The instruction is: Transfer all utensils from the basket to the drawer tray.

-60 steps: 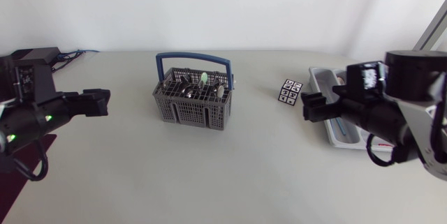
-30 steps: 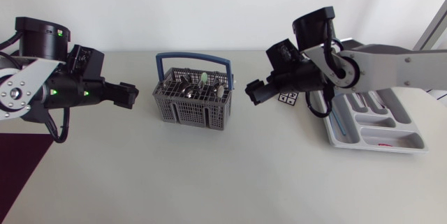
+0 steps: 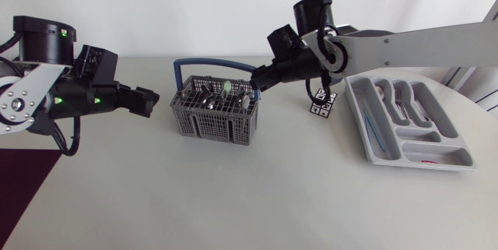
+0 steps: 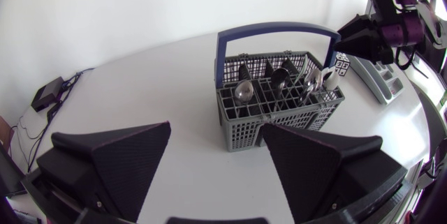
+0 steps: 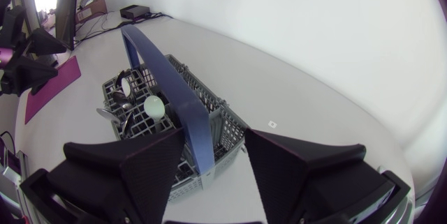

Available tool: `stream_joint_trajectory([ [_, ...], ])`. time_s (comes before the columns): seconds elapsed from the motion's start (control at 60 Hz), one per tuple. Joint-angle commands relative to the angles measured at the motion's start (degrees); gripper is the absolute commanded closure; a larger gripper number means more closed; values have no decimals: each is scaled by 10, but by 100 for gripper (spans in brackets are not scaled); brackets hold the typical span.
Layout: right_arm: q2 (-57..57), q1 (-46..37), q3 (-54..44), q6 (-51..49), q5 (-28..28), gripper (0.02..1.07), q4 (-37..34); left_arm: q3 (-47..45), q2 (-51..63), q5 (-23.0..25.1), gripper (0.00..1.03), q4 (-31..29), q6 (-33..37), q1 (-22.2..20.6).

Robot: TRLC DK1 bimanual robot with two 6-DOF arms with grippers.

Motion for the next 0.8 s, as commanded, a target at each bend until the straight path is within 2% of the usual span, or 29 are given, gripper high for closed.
stream_joint_trajectory([
  [0.0,30,8,22,2,-3,62,10,-9,-13,7,10,11,7,-3],
  [0.067,43,10,31,3,-2,66,10,-13,-15,7,10,17,8,-7],
  [0.117,47,12,35,2,2,84,5,-14,-16,7,10,19,9,-7],
  [0.133,47,12,34,2,2,87,5,-15,-15,7,10,19,9,-7],
  [0.217,41,13,20,-3,1,90,3,-18,-15,7,10,22,9,-7],
  [0.567,-60,2,-78,-19,-17,91,-23,-16,-14,8,10,18,11,-13],
  [0.783,-167,1,-181,-34,-31,91,-42,-22,-15,8,10,7,31,-22],
])
